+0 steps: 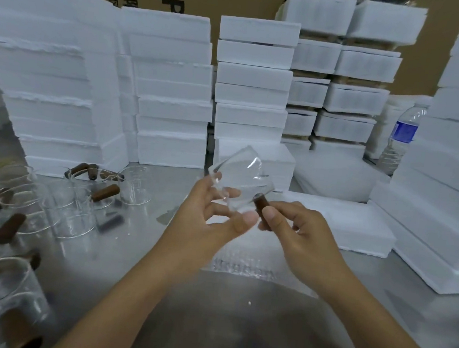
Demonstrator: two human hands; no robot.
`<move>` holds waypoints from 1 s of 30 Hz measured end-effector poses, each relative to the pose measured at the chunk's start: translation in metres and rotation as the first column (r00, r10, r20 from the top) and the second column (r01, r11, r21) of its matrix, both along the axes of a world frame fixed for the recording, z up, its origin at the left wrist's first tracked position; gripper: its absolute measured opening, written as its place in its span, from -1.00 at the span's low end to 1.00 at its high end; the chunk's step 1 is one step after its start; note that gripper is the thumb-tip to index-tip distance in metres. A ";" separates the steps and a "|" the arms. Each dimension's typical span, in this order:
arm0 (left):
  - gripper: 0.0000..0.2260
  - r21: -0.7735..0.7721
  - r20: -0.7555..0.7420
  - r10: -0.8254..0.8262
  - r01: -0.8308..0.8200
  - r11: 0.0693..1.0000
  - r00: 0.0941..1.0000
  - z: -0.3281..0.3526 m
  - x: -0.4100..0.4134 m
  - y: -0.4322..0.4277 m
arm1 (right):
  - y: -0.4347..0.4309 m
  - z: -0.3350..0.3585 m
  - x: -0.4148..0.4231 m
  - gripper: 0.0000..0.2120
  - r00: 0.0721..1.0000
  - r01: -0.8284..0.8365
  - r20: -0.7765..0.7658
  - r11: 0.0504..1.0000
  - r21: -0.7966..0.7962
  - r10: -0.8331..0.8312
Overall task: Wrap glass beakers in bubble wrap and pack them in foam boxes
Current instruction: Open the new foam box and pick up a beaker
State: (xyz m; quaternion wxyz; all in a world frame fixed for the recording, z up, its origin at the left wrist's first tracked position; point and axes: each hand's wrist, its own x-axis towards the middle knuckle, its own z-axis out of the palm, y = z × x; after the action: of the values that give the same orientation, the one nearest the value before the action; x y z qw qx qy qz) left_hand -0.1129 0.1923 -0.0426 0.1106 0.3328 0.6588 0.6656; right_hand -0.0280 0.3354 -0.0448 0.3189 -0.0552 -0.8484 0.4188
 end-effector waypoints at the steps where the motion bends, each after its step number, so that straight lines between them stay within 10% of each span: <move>1: -0.24 -0.072 -0.064 0.011 -0.016 0.997 0.998 -0.003 0.003 0.002 | 0.003 -0.001 0.000 -0.85 0.999 0.041 -0.022 0.999 -0.027 -0.042; 9: -0.94 -0.327 -0.597 -0.036 -0.202 0.923 0.801 -0.013 0.029 0.034 | 0.039 0.004 0.002 -0.69 0.881 0.394 -0.081 0.817 -0.420 -0.467; 22: -0.85 -0.266 -0.803 0.120 -0.531 0.804 0.584 -0.026 0.024 0.063 | 0.053 0.006 0.010 -0.69 0.880 0.377 -0.006 0.707 -0.599 -0.474; 30: -0.83 -0.257 -0.522 0.295 -0.478 0.840 0.800 -0.011 0.006 0.034 | 0.048 0.006 0.008 -0.71 0.982 0.128 -0.025 0.750 -0.649 -0.189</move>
State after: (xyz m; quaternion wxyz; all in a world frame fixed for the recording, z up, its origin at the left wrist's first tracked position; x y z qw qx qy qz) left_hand -0.1071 0.2264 -0.0539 -0.1285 0.3094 0.8352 0.4360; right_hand -0.0203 0.3831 -0.0384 0.3525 -0.2143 -0.6299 0.6581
